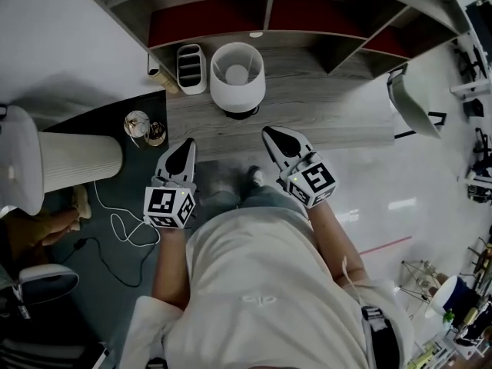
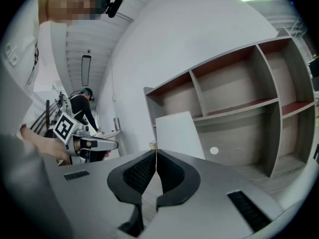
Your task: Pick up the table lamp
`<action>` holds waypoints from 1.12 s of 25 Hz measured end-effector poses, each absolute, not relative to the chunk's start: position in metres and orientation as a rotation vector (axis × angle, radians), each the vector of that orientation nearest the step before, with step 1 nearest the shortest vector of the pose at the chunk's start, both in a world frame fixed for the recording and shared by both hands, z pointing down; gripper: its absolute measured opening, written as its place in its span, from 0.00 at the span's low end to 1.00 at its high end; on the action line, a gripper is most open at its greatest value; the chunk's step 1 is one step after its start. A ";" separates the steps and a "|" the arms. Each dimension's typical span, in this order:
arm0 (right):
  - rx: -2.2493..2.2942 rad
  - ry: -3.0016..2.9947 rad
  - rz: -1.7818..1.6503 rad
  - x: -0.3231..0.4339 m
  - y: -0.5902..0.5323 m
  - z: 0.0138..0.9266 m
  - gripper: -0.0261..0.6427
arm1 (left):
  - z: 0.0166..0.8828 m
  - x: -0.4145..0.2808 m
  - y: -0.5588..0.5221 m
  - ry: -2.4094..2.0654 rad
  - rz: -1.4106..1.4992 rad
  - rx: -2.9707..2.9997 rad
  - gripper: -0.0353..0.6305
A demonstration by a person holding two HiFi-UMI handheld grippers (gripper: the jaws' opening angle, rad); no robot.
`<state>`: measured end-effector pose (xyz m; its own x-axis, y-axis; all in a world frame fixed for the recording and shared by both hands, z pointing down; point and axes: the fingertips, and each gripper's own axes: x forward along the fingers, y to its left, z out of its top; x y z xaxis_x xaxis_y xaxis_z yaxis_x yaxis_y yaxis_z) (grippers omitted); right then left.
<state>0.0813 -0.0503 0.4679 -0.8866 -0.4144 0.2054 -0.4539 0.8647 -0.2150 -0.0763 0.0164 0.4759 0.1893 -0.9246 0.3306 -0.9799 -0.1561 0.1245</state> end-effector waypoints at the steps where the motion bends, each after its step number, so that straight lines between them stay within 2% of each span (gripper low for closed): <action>1: 0.670 -2.884 0.391 0.082 -0.054 0.469 0.09 | 0.475 -0.076 0.011 -1.807 0.253 2.154 0.08; 12: 0.736 -2.851 0.447 0.083 -0.079 0.482 0.09 | 0.439 -0.085 -0.048 -1.797 0.244 2.176 0.08; 18: 0.904 -2.821 0.463 0.083 -0.097 0.467 0.09 | 0.401 -0.091 -0.091 -1.723 0.268 2.283 0.17; 28: 1.158 -2.756 0.461 0.104 -0.129 0.456 0.09 | 0.390 -0.083 -0.164 -1.577 0.446 2.361 0.22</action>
